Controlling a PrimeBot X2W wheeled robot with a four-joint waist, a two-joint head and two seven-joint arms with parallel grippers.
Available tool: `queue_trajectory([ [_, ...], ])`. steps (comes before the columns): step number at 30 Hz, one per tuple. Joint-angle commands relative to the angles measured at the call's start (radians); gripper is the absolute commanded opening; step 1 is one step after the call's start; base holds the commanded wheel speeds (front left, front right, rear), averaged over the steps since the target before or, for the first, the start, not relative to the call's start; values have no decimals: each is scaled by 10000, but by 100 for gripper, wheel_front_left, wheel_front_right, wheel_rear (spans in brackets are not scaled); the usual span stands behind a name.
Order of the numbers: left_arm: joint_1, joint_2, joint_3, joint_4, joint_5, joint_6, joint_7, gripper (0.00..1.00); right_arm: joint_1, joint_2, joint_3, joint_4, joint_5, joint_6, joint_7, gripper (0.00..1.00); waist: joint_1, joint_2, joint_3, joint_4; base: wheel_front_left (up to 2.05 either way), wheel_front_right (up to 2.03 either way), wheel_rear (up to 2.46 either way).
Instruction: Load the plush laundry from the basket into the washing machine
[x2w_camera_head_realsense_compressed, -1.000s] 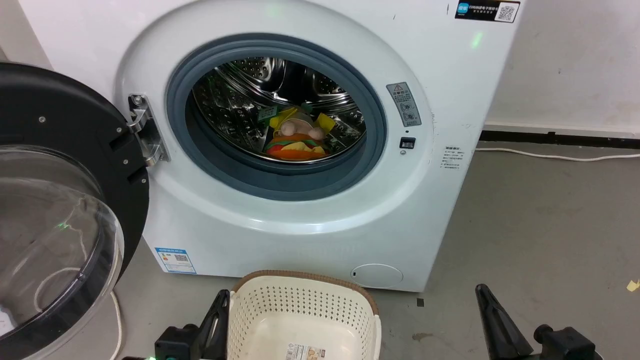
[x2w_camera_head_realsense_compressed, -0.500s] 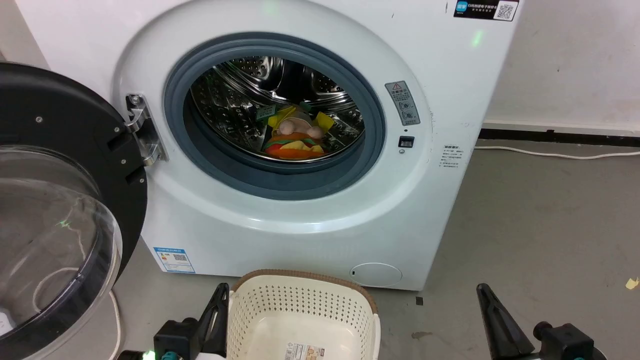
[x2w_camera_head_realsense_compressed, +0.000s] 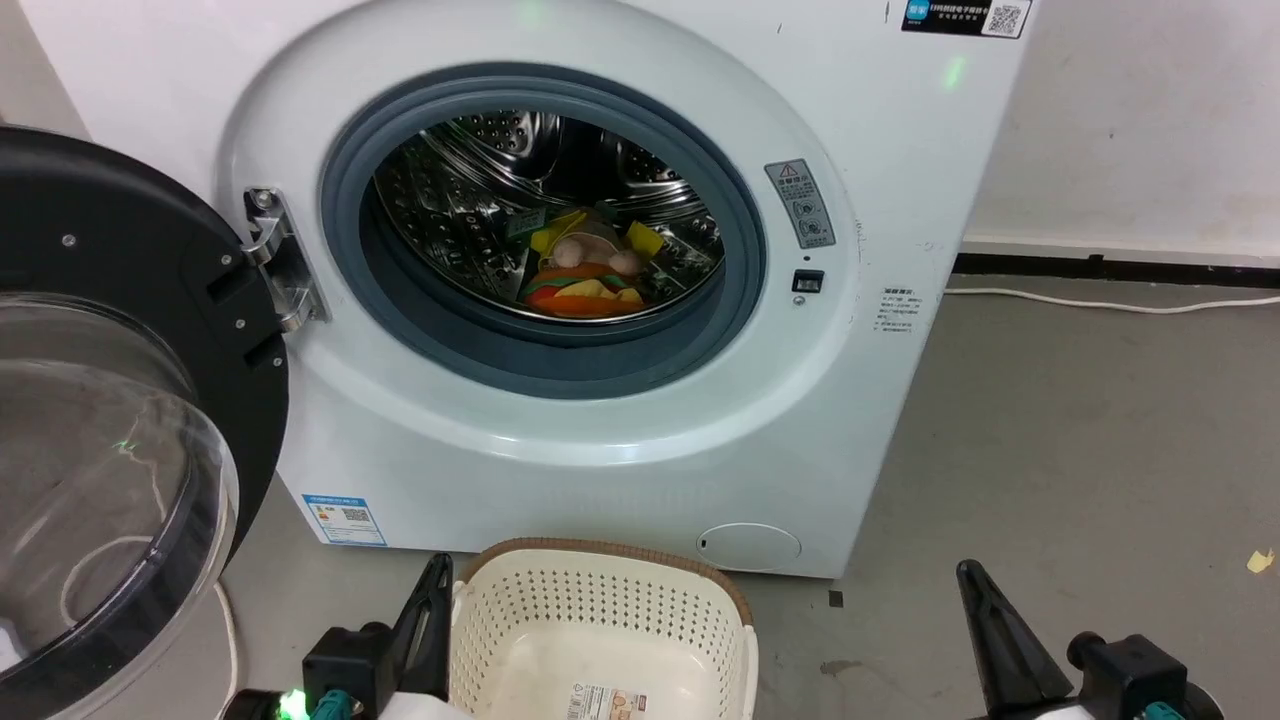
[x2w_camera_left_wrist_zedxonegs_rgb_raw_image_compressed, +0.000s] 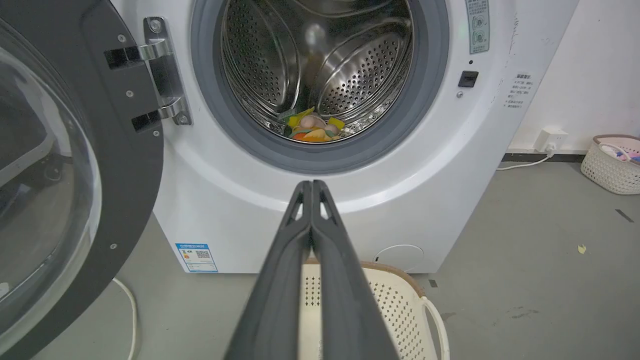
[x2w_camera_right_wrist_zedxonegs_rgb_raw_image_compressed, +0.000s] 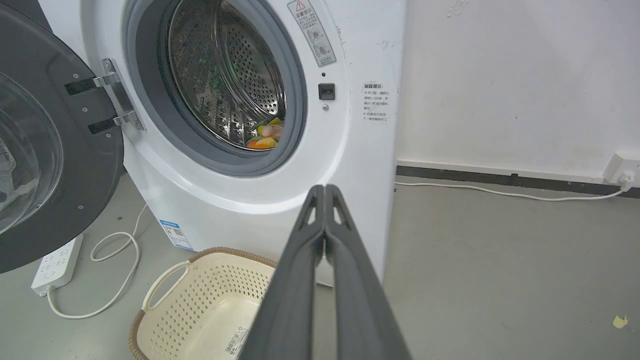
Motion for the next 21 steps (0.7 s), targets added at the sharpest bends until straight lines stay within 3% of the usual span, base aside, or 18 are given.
queue_trajectory([
  [1, -55, -89, 144, -80, 171, -96, 69, 0, -216, -6, -46, -72, -93, 20, 70, 0, -1, 0, 6, -10, 0, 0, 0],
  [21, -90, -481, 819, -282, 797, -482, 476, 0, -411, -9, -196, -182, -348, 31, 472, 0, -1, 0, 60, -96, 0, 0, 0],
])
